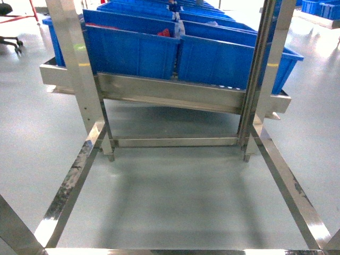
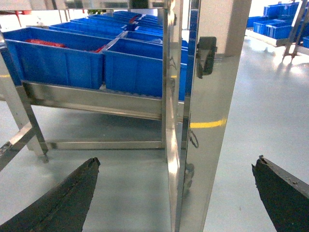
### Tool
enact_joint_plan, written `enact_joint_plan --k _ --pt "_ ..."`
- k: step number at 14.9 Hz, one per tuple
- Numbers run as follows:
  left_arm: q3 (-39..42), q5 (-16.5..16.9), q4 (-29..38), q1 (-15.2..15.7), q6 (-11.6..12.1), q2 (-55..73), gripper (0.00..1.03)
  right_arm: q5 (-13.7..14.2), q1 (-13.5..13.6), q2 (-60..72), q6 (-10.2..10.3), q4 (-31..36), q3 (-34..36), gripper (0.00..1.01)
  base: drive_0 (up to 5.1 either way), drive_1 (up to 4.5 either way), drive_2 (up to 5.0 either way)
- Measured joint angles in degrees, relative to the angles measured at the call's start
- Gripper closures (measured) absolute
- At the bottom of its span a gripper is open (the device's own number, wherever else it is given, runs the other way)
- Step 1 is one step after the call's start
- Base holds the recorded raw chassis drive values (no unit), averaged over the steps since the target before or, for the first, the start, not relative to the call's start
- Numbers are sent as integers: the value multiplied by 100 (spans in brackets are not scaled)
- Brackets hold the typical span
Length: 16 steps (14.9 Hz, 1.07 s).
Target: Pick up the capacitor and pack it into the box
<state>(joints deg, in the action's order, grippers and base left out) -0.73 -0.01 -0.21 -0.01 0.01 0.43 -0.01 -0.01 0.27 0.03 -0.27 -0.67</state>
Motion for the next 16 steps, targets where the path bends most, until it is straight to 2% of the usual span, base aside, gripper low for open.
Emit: enact_joint_plan --k 16 --pt "0 7 -2 0 0 0 5 7 0 0 13 0 0 3 0 0 0"
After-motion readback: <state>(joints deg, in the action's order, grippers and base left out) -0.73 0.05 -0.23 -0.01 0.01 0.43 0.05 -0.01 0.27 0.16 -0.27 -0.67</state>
